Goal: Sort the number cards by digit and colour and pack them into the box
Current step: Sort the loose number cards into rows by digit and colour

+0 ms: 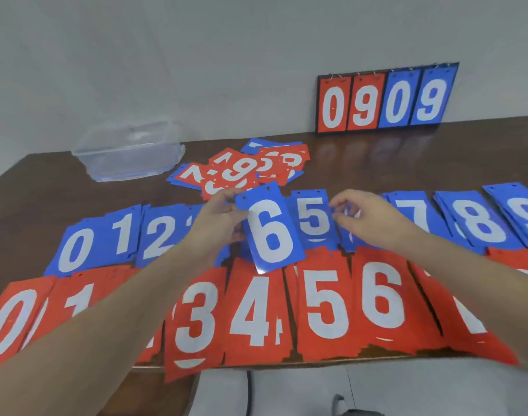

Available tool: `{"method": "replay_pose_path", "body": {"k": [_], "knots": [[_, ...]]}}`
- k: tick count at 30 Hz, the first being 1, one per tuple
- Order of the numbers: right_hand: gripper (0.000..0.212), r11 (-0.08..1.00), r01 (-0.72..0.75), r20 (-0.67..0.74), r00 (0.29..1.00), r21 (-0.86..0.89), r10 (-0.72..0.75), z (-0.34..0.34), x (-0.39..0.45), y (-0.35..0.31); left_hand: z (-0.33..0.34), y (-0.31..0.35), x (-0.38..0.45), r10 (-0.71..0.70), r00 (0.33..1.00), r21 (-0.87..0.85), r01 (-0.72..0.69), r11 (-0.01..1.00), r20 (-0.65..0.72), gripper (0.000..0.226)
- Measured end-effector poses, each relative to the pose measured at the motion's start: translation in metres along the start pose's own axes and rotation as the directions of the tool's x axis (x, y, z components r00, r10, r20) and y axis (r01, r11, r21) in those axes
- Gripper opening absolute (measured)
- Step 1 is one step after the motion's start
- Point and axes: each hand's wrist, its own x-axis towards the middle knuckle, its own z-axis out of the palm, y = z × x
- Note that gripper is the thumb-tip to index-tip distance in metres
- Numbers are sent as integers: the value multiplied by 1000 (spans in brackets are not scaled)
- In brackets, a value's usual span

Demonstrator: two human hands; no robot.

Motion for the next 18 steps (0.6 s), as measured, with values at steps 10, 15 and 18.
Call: {"method": "replay_pose_path", "body": {"k": [10, 15, 18], "knots": [[18, 998, -69, -37, 997, 3, 69, -76, 16, 104, 149, 7, 66, -21, 988, 229, -15, 973, 156, 31], [16, 998, -54, -7, 998, 34, 55, -88, 33, 123, 187, -3, 88, 72, 979, 570, -170, 804, 189, 37], [15, 998, -18, 23, 1000, 57, 17, -85, 43, 127, 190, -14, 97, 156, 973, 705, -232, 670, 172, 39]]}}
